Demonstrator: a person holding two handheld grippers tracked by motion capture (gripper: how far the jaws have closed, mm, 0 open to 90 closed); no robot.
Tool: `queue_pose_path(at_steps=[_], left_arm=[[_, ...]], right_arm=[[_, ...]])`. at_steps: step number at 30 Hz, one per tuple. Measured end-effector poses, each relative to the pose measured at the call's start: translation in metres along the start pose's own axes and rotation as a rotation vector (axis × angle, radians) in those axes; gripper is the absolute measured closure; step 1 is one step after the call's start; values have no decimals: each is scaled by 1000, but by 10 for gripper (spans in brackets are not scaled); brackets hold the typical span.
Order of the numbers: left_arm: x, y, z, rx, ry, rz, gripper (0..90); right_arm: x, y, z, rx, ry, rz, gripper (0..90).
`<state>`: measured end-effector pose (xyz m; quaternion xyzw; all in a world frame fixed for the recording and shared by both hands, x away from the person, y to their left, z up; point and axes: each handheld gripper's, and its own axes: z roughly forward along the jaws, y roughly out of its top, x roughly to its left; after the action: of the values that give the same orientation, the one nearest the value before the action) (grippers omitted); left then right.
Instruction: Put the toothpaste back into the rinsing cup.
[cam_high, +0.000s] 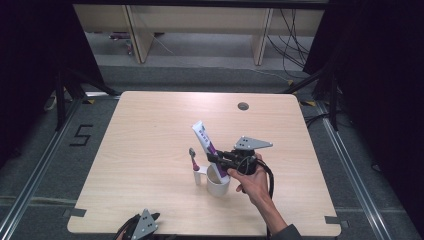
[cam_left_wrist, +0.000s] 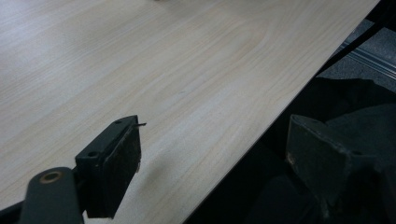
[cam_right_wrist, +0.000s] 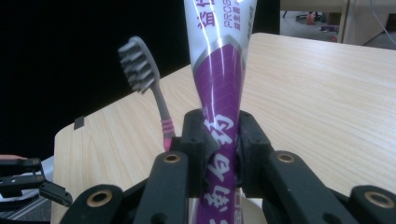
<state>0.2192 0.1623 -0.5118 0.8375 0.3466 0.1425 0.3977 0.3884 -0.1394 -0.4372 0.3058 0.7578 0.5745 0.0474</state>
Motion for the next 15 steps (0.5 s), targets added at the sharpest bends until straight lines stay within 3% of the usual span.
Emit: queue_pose_path(at_steps=[1, 2, 3, 9, 10, 15], left_arm=[[0, 0, 0, 0, 0, 0, 181], [0, 0, 0, 0, 0, 1, 181], [1, 0, -1, 16, 8, 22, 181], [1, 0, -1, 17, 8, 21, 181], [0, 0, 0, -2, 0, -1, 181], [1, 0, -1, 16, 9, 21, 181]], right_arm=[[0, 0, 0, 0, 0, 0, 764], [-2, -2, 2, 1, 8, -31, 764], [-1, -4, 2, 12, 2, -17, 764], [-3, -10, 5, 26, -6, -57, 763], [-2, -10, 5, 23, 4, -46, 762], [-1, -10, 3, 35, 3, -70, 761]])
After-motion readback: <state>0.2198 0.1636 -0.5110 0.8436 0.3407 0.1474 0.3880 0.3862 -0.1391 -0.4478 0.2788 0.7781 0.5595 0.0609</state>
